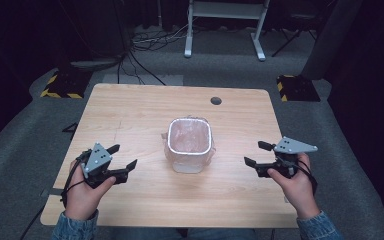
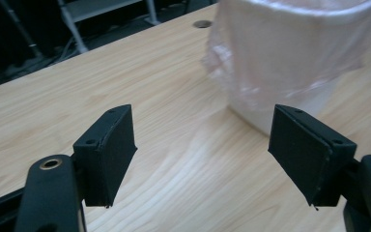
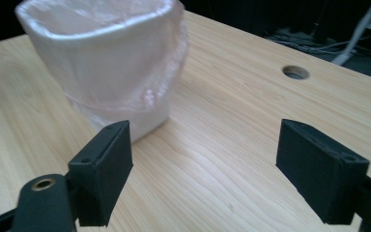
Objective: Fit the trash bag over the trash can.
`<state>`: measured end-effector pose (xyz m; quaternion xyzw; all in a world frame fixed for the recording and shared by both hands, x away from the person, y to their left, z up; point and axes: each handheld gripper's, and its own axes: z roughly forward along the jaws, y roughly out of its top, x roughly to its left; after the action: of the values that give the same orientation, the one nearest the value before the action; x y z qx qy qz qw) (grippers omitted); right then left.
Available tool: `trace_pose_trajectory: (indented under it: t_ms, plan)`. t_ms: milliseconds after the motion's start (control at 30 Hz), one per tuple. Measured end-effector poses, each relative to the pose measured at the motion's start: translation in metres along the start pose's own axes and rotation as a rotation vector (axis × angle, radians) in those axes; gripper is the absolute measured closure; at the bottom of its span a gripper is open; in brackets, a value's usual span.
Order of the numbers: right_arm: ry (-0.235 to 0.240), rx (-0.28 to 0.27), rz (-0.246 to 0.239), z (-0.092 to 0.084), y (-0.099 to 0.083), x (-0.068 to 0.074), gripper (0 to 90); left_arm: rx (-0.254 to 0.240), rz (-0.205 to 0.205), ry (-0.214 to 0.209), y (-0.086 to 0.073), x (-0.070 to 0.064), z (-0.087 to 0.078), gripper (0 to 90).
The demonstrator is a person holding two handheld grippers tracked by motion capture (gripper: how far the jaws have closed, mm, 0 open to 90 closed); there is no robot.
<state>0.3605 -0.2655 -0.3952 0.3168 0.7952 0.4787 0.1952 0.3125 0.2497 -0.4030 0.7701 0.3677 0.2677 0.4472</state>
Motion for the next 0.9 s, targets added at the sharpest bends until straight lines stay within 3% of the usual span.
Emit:
trace_pose_trajectory:
  t_ms: [67, 100, 267, 400, 500, 633, 900]
  plan:
    - [-0.025, 0.006, -0.003, -0.002, -0.003, -0.003, 20.1, 0.021, 0.006, 0.027, -0.005, 0.006, -0.001, 24.6]
    - [-0.065, 0.022, 0.000, -0.007, -0.009, -0.009, 19.1, 0.057, -0.003, 0.006, -0.011, 0.012, -0.001, 21.7]
    - [-0.105, 0.051, 0.039, -0.011, -0.023, -0.022, 17.2, 0.104, -0.013, 0.003, -0.024, 0.023, 0.003, 20.4]
    - [-0.103, 0.081, 0.064, -0.009, -0.034, -0.029, 18.4, 0.127, -0.033, 0.009, -0.032, 0.030, 0.006, 20.0]
    - [-0.107, 0.110, 0.079, -0.006, -0.043, -0.035, 17.6, 0.164, -0.071, 0.027, -0.042, 0.039, 0.010, 19.5]
    - [-0.106, 0.131, 0.097, -0.001, -0.052, -0.040, 16.6, 0.190, -0.085, 0.057, -0.051, 0.048, 0.014, 19.4]
    - [-0.085, 0.198, 0.099, 0.008, -0.070, -0.043, 16.1, 0.237, -0.093, 0.066, -0.067, 0.057, 0.021, 18.7]
